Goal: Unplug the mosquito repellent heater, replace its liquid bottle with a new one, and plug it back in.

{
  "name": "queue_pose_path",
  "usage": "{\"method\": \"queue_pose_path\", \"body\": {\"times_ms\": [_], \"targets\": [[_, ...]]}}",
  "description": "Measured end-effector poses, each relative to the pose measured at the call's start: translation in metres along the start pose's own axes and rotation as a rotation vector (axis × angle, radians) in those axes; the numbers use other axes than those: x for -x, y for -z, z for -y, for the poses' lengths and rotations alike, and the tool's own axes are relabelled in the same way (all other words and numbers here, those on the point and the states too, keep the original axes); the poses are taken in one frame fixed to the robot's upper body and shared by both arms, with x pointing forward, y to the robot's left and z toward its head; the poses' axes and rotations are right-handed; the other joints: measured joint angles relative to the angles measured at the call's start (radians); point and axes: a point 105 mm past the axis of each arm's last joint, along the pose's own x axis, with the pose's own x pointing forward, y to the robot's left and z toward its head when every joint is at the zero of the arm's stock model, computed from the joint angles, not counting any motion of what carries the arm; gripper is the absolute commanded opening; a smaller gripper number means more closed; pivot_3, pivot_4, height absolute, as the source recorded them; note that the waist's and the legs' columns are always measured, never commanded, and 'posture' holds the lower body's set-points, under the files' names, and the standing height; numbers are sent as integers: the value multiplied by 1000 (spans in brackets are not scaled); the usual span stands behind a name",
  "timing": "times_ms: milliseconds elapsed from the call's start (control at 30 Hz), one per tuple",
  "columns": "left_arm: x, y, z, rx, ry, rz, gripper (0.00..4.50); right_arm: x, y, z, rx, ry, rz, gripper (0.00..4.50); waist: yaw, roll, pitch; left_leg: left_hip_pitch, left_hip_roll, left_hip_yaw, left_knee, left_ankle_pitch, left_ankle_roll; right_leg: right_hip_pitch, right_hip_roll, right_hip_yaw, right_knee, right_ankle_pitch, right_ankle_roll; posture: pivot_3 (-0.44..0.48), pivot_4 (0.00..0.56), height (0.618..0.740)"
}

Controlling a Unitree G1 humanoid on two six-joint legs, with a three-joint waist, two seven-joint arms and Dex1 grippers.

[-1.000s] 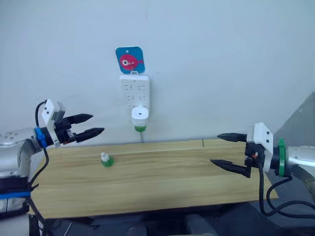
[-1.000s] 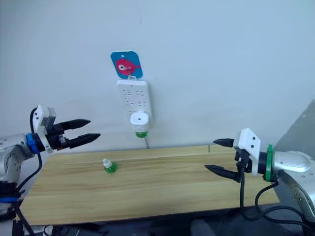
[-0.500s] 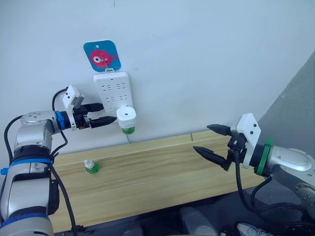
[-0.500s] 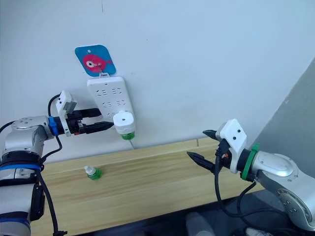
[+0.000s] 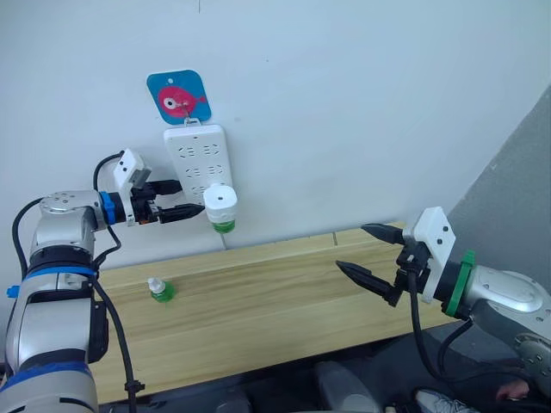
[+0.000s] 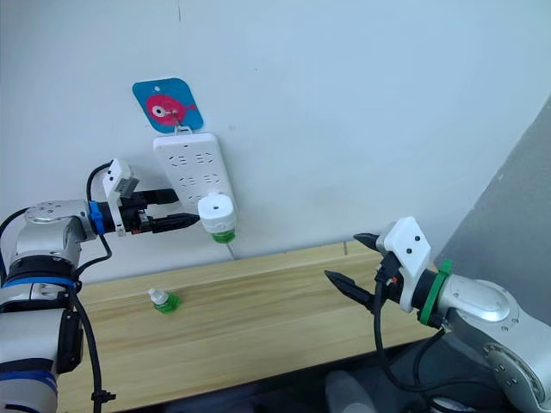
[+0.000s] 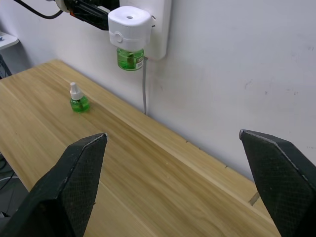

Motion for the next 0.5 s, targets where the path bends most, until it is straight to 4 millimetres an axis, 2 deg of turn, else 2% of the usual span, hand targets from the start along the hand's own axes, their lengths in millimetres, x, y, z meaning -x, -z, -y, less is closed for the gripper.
{"method": "queue_pose_path", "body": {"times_ms": [400,500], "targets": [[1,3,1,-2,-14,25,4500,-3,-4,-3,4,-24,13,4484,-4,2,1,0,0,-1,0,0,0,1,0,0,0,0,0,-309,111,736],[1,2,0,10,-25,33,3864,-3,-4,-5,0,-34,17,4500,-5,2,2,0,0,-1,0,0,0,1,0,0,0,0,0,-309,111,736]]}}
